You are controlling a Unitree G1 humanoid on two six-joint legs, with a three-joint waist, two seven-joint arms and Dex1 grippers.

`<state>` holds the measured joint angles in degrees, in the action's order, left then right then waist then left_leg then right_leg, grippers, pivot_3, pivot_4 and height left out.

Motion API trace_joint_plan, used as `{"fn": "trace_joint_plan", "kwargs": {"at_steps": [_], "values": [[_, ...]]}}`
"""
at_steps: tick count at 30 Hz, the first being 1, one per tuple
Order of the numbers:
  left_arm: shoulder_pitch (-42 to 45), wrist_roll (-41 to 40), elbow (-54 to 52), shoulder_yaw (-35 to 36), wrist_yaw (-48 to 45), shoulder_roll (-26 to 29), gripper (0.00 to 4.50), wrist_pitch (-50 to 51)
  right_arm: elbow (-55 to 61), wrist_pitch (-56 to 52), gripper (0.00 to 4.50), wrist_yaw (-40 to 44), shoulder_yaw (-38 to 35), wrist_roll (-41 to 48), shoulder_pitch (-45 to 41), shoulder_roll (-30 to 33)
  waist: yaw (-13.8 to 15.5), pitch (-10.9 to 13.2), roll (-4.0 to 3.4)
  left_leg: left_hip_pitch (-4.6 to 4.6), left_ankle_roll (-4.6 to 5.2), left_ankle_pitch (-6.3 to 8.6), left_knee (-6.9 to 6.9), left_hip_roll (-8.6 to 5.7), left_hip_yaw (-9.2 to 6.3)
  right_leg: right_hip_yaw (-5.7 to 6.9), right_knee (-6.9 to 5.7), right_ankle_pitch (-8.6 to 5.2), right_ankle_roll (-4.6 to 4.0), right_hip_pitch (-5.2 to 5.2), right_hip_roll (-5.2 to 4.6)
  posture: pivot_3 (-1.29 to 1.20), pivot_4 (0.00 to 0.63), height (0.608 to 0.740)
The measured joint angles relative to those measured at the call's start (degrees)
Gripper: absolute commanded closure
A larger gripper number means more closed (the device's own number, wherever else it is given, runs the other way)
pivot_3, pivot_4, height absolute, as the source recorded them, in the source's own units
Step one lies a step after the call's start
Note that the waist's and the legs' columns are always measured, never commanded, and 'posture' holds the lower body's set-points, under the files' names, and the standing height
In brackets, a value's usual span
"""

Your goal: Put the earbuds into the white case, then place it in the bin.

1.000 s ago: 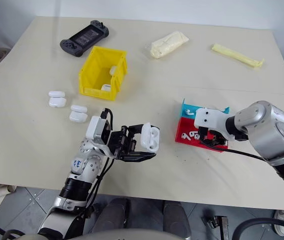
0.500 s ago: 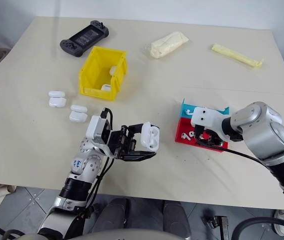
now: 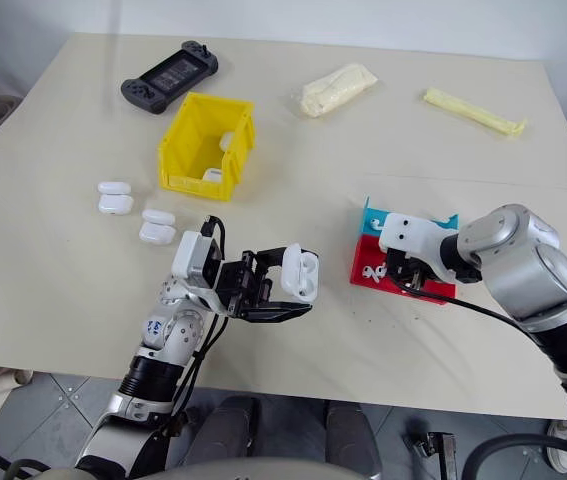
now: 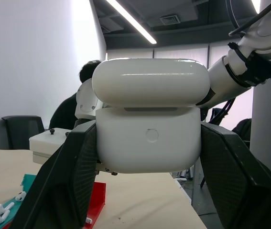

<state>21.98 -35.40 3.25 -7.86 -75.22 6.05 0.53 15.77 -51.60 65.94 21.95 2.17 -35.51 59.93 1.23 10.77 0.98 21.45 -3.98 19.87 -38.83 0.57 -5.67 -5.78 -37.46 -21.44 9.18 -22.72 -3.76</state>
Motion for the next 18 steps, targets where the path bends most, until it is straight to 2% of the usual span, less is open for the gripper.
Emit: {"fn": "trace_joint_plan", "kwargs": {"at_steps": [7, 13, 18], "values": [[0.02, 0.01, 0.07, -0.03, -0.13, -0.09, 1.71, -0.01, 1.00, -0.32, 3.78, -0.44, -1.29, 0.14, 1.41, 0.20, 0.06, 0.00, 0.00, 0.00, 0.00, 0.00, 0.01, 0.00, 0.00, 0.00, 0.00, 0.00, 0.00, 0.01, 0.00, 0.00, 0.150, 0.740], [0.19, 0.01, 1.49, 0.10, -0.41, 0.08, 1.71, -0.02, 1.50, 0.01, 1.86, -0.30, -2.14, 0.18, 2.60, 1.72, 0.08, 0.00, 0.00, 0.00, 0.00, 0.00, 0.01, -0.01, 0.01, 0.00, 0.01, 0.00, 0.00, 0.01, -0.01, 0.00, 0.150, 0.740], [0.30, 0.00, 1.93, 0.48, -0.47, 0.60, 1.71, -0.02, 1.97, -1.40, 1.86, -0.43, -2.15, 1.02, 2.07, 0.20, -0.17, 0.00, 0.00, 0.00, 0.00, 0.00, 0.03, 0.01, 0.00, 0.00, 0.00, 0.00, 0.00, 0.00, 0.02, 0.00, 0.150, 0.740]]}}
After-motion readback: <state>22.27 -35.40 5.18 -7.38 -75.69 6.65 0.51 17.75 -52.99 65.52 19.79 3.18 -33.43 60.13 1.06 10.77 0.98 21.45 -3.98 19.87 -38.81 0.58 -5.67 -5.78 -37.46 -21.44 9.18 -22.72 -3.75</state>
